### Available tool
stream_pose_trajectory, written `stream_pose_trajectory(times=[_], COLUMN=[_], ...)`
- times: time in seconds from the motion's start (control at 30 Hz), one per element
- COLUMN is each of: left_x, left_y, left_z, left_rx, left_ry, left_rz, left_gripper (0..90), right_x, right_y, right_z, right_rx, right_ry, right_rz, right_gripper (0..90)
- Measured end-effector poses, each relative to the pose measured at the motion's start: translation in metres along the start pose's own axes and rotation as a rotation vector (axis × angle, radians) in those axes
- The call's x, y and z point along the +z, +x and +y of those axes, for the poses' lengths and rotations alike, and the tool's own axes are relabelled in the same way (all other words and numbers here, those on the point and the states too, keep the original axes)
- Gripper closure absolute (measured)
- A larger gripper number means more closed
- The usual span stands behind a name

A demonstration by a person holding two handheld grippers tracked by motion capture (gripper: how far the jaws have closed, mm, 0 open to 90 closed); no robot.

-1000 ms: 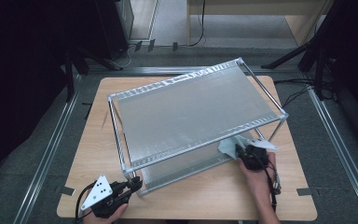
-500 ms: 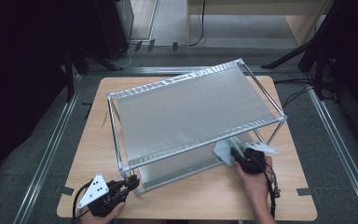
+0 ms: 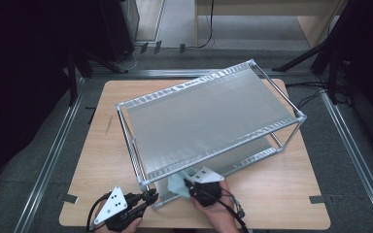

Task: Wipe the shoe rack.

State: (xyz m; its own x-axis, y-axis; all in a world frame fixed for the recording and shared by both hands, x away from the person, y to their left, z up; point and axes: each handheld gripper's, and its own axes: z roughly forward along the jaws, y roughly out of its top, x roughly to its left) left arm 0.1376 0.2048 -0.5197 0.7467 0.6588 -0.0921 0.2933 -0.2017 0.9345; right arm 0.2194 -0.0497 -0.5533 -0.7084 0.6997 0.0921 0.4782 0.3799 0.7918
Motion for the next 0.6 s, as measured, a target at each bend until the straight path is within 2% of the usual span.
stream_pose_trajectory(times=[0.03,0.1,0.13,0.23,0.3,0.33,0.37,0.47,0.53,0.57,0.6], left_x=[0.001,0.001,0.001,0.001,0.001,0.001,0.000,-0.001,-0.001,-0.001,-0.001], left_y=[-0.001,-0.001,-0.001,-0.001,0.000,0.000,0.001,0.003,0.005,0.005,0.005], left_z=[0.000,0.000,-0.001,-0.001,-0.001,-0.001,-0.001,-0.002,-0.002,-0.002,-0.002], left_rx=[0.003,0.003,0.002,0.003,0.003,0.003,0.002,-0.008,-0.017,-0.016,-0.016], left_ry=[0.003,0.004,0.004,0.003,0.002,0.002,0.003,0.001,-0.002,-0.003,-0.003], left_rz=[-0.003,-0.004,-0.004,-0.005,-0.004,-0.004,-0.001,-0.001,-0.001,0.001,0.002], left_gripper=[80.0,80.0,80.0,80.0,80.0,80.0,80.0,79.9,79.7,79.7,79.7], right_x=[0.001,0.004,0.004,0.002,-0.003,-0.003,-0.010,-0.027,-0.038,-0.048,-0.054], right_y=[0.007,0.013,0.012,-0.002,-0.022,-0.022,-0.044,-0.082,-0.105,-0.122,-0.132], right_z=[0.000,0.000,0.000,0.000,0.000,0.000,-0.001,-0.003,-0.005,-0.006,-0.008], right_rx=[-0.023,-0.060,-0.058,-0.031,-0.003,-0.003,0.031,0.109,0.147,0.192,0.219], right_ry=[0.000,0.007,0.009,0.009,0.017,0.017,0.017,0.022,0.032,0.032,0.024], right_rz=[0.010,0.026,0.029,0.010,-0.038,-0.038,-0.099,-0.205,-0.251,-0.283,-0.303], right_gripper=[80.1,80.1,80.2,80.0,79.8,79.8,79.8,79.6,79.3,79.2,79.2])
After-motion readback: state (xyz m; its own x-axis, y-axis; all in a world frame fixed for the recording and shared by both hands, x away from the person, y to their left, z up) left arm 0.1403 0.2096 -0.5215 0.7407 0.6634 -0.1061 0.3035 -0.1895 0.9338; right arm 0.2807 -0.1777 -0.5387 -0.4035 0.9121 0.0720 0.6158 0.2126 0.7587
